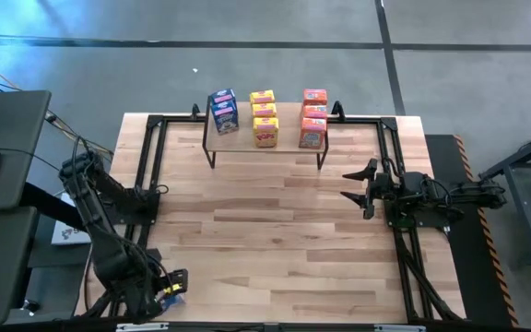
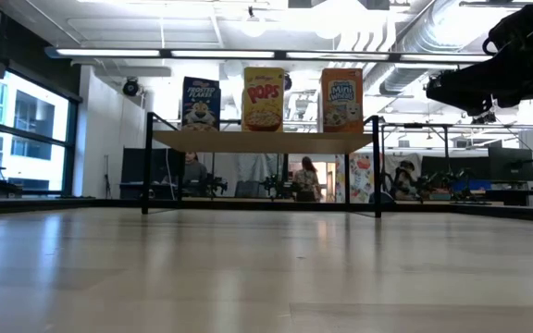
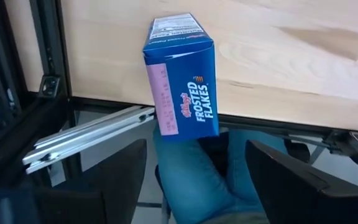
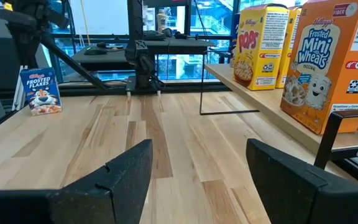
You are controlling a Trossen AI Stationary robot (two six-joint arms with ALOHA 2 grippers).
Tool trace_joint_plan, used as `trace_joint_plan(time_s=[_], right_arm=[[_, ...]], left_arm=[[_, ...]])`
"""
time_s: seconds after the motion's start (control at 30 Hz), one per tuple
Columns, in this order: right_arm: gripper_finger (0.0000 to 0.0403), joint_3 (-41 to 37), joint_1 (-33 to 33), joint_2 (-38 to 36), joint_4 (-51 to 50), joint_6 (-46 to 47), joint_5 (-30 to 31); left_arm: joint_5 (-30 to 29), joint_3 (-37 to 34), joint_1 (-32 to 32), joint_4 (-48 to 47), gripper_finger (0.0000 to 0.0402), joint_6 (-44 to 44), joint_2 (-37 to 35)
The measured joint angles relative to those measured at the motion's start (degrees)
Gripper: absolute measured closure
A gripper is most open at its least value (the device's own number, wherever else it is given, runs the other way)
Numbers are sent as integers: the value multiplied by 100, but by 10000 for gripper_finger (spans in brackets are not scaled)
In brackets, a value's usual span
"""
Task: Stack cereal on shelf
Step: Put the blue cereal box and aligned with the other blue cereal boxes on the shelf
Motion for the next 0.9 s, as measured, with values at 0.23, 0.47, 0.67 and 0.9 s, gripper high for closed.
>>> trace_joint_plan(time_s=[0.23,0.47,0.67,0.9], right_arm=[[151,0,0,2,-6,0,0],[151,0,-1,2,-9,0,1],[151,0,-2,0,-9,0,0],[151,0,0,0,-7,0,0]], left_arm=[[-9,0,0,99,118,-2,361],[-7,0,2,88,113,-260,632],[97,0,2,-26,113,-302,812],[105,0,2,-152,114,26,1051]])
